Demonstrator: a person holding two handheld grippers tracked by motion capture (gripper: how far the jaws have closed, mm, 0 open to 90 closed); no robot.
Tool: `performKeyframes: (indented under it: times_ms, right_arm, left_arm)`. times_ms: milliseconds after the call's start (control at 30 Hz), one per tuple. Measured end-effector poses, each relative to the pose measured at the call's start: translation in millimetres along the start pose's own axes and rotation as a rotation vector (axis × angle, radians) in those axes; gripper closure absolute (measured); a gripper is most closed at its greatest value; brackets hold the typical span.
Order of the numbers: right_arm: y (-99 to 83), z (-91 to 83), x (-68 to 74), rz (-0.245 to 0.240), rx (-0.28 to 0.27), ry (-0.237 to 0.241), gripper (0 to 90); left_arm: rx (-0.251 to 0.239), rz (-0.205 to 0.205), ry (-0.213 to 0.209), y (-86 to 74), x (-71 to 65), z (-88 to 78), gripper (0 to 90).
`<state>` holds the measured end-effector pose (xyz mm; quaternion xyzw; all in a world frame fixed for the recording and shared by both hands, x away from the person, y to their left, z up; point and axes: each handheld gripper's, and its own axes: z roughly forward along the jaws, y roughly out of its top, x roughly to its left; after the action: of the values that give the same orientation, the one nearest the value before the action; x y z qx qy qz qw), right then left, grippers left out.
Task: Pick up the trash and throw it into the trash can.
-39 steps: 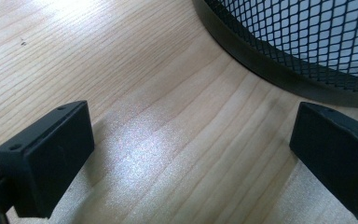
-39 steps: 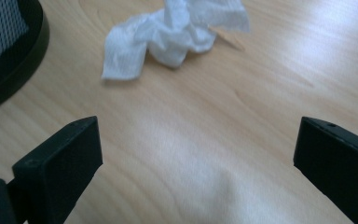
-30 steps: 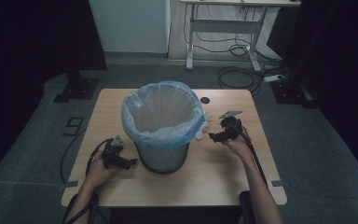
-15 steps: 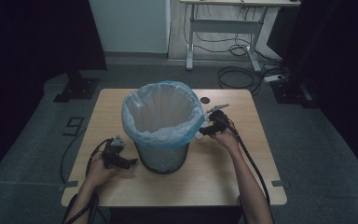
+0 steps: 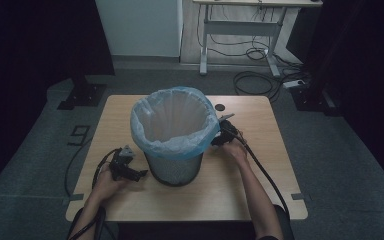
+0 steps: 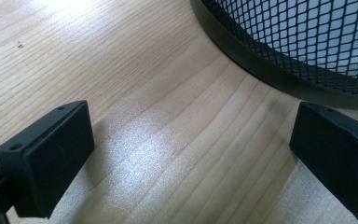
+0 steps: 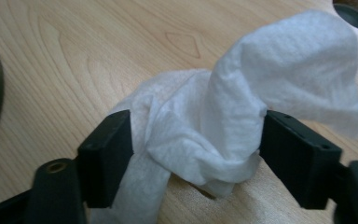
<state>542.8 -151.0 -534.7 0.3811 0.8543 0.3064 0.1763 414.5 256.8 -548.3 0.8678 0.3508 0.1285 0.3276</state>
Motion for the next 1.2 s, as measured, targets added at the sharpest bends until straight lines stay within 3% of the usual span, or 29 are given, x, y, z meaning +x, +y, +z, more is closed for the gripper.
performKeyframes:
  times_ms: [133, 233, 267, 400, 600, 900, 1200]
  right_arm:
    - [-1.3, 2.1, 0.5, -0.006, 0.004, 0.008, 39.9]
    - [-1.7, 1.4, -2.0, 0.016, 0.001, 0.019, 52.7]
    - [-2.1, 0.3, -3.3, 0.034, 0.007, 0.028, 60.6]
    - [-4.1, -2.5, -4.6, 0.075, 0.016, 0.041, 70.0]
    - [-5.4, -8.0, -4.3, 0.062, 0.028, 0.052, 71.3]
    - [-9.0, -35.1, -5.1, 0.072, 0.031, 0.104, 71.1]
    - [-3.9, -64.7, -2.5, 0.049, 0.043, 0.106, 68.4]
  left_arm:
    - [0.0, 0.001, -0.002, 0.1, 0.1, 0.1, 0.0]
    - [0.0, 0.002, -0.003, 0.2, 0.0, 0.2, 0.0]
    - [0.0, 0.002, -0.003, 0.3, 0.0, 0.2, 0.0]
    - [0.0, 0.002, -0.002, 0.2, 0.0, 0.2, 0.0]
    - [0.0, 0.002, -0.003, 0.3, 0.0, 0.2, 0.0]
    - [0.0, 0.001, -0.002, 0.3, -0.2, 0.3, 0.0]
    - [-0.001, 0.0, -0.002, 0.7, -0.7, 0.7, 0.0]
